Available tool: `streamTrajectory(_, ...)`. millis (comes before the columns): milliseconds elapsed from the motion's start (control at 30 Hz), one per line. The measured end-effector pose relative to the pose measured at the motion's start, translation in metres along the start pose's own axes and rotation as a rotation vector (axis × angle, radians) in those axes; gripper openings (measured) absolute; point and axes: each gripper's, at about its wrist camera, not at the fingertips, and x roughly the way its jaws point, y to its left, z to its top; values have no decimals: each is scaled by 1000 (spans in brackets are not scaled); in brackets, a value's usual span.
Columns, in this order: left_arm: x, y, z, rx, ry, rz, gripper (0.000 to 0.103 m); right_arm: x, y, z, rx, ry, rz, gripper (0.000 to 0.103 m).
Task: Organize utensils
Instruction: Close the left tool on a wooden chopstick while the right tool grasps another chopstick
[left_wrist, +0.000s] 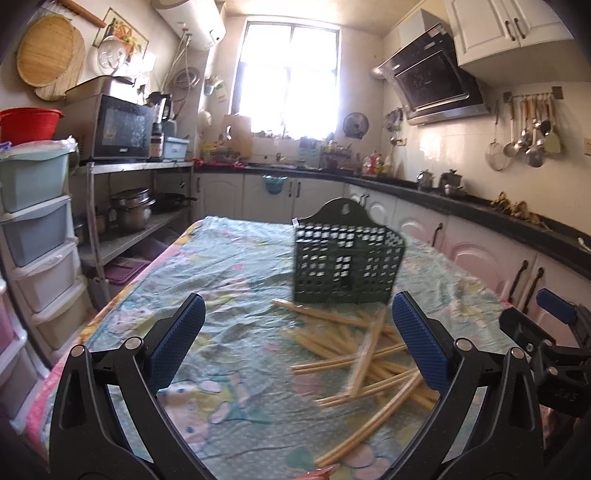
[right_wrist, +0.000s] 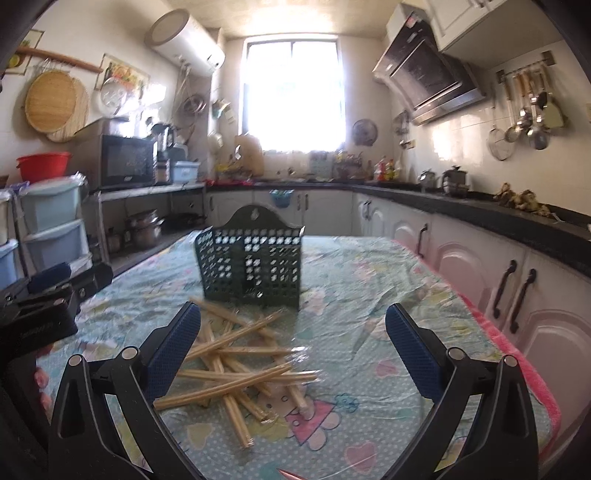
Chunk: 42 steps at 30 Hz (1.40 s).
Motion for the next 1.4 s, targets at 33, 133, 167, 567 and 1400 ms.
streamTrajectory(33,2,5,-1,-6,12,9,94,4,2,0,-8,19,16,97)
streamTrajectory(133,8,20,-1,-25,41,35,94,14,8,0,-19,67,57,97)
streamTrajectory(167,10,25,-2,-31,52,47,94,17,9,0,-22,82,68,97)
streamTrajectory(567,41,40,-8,-96,264,-114,94,76,-7,10,-47,254,113,97)
streamTrajectory(1400,132,45,-49,-500,628,-455,63,147,-56,-17,174,573,362,44)
